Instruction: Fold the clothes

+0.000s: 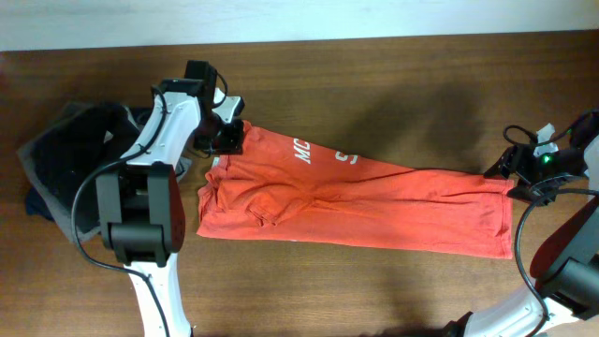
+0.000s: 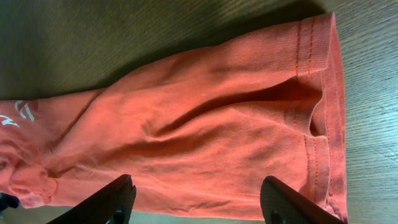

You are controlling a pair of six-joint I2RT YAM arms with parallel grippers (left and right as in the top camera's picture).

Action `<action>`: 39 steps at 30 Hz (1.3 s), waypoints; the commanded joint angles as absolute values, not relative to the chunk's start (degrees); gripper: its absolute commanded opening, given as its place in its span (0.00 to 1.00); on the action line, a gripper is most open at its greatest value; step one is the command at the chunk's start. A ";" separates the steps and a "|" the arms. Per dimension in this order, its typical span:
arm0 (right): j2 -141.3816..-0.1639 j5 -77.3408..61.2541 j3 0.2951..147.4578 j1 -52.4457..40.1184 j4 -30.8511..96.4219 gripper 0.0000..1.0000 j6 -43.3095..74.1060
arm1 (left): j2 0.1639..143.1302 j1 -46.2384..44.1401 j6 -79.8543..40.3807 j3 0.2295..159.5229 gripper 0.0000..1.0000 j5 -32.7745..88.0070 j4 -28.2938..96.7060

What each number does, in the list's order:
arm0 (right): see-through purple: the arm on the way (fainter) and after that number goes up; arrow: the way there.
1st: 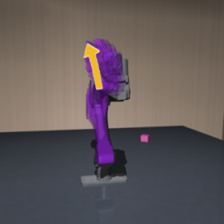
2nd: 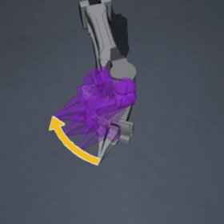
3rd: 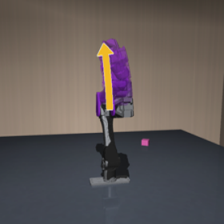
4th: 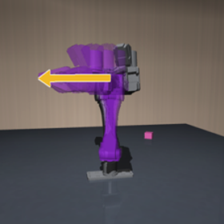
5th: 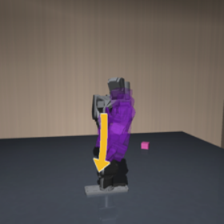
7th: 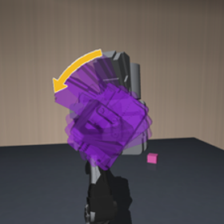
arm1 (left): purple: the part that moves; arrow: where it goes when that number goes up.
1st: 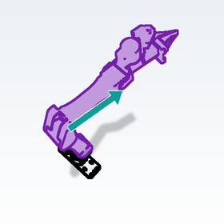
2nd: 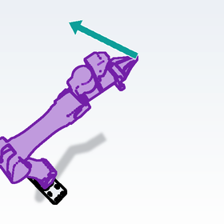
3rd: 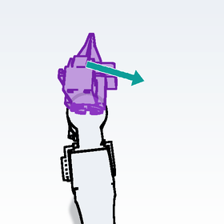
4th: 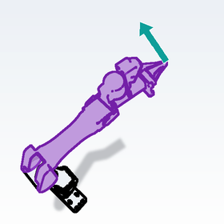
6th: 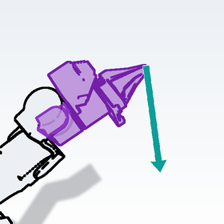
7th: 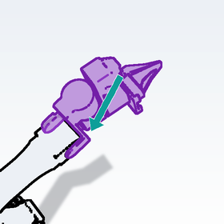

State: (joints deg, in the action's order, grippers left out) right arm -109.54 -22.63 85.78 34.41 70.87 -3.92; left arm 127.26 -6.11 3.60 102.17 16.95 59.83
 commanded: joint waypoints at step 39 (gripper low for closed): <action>-109.36 -23.59 85.76 34.15 71.02 0.69 -4.47 | 130.39 -5.87 3.95 121.62 0.00 15.64 81.49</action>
State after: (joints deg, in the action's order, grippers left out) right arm -109.56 -22.63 85.80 34.41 70.87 -3.95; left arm 130.30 -6.02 3.60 120.05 15.00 80.20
